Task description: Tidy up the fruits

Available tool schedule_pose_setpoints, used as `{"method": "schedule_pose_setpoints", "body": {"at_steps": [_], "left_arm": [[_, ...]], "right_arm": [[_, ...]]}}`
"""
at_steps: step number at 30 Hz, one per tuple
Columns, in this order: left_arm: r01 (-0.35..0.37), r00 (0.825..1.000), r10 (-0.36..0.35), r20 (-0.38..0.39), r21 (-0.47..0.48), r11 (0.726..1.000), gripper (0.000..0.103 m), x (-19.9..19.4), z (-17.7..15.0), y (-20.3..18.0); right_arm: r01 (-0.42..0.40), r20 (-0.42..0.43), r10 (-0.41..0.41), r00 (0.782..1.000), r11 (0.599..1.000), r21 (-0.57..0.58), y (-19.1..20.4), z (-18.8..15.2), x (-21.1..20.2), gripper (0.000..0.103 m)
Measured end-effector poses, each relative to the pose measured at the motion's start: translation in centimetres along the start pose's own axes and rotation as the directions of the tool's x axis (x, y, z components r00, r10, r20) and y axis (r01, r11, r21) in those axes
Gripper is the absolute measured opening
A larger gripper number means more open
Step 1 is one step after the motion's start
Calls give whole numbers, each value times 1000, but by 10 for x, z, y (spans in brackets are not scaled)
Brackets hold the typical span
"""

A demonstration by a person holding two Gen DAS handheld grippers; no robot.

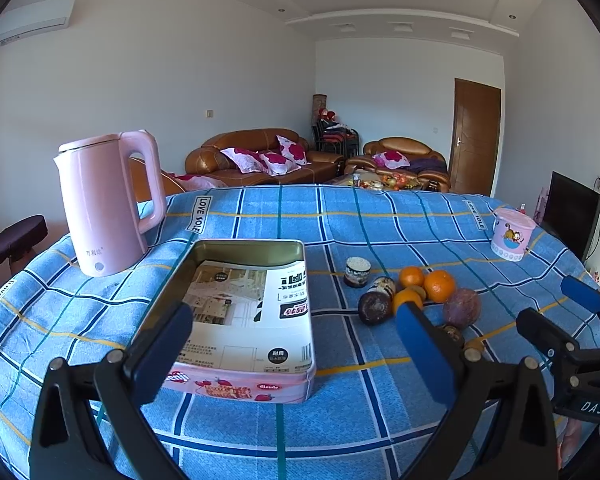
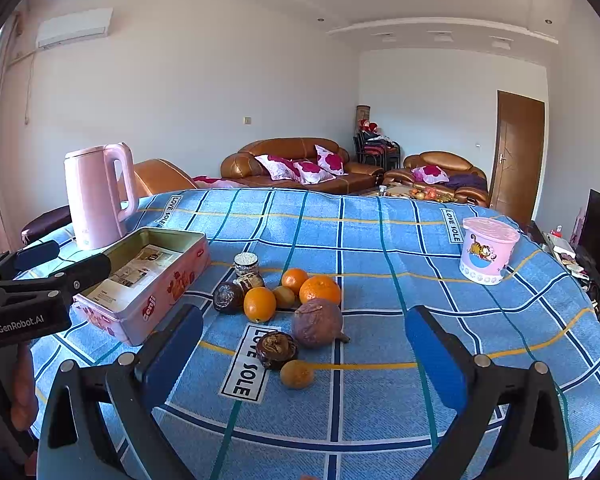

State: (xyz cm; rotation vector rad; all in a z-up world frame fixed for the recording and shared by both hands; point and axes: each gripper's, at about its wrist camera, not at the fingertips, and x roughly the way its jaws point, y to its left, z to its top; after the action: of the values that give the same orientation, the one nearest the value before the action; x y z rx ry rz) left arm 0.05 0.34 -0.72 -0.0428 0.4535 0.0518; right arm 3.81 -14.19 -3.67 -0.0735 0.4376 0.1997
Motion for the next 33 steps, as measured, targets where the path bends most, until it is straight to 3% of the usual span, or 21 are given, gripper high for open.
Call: {"method": "schedule_pose_setpoints", "body": {"at_steps": [33], "left_arm": [[-12, 1000, 12, 5, 14, 1000, 103, 0, -1, 4]], "right_arm": [[-4, -22, 4, 1000, 1000, 16, -2, -6, 5, 102]]}}
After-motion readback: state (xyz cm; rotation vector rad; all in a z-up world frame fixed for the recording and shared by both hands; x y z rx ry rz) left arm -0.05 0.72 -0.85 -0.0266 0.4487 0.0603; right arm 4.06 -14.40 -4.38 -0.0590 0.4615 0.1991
